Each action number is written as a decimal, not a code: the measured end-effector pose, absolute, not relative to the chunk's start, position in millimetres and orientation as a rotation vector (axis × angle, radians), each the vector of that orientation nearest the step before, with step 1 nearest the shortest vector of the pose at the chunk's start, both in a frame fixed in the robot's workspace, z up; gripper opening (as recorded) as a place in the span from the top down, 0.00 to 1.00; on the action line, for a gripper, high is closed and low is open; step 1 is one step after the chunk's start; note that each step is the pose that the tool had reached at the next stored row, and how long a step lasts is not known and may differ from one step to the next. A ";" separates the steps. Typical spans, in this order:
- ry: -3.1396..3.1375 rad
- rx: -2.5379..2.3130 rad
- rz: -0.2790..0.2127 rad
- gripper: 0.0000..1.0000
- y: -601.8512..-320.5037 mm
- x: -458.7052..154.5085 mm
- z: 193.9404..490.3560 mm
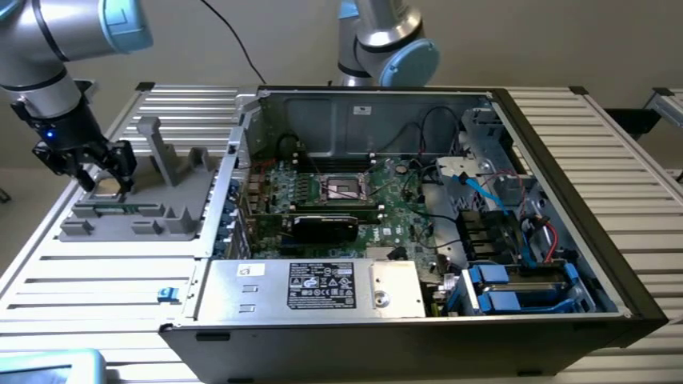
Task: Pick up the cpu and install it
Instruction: 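Pick up the cpu and move it towards the insertion slot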
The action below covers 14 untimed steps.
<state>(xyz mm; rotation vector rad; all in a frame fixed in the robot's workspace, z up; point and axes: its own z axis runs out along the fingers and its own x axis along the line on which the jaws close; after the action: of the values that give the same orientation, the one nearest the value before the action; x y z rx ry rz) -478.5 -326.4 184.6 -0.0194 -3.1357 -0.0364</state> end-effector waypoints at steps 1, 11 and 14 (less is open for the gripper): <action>-3.136 -0.019 -0.036 0.30 -326.2 -478.7 184.6; -3.133 -0.021 -0.036 0.33 -326.2 -478.8 184.6; -3.133 -0.021 -0.036 0.45 -326.2 -478.8 184.6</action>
<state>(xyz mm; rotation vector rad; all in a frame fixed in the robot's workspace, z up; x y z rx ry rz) -478.8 -326.2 184.6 -0.0206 -3.1332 -0.0364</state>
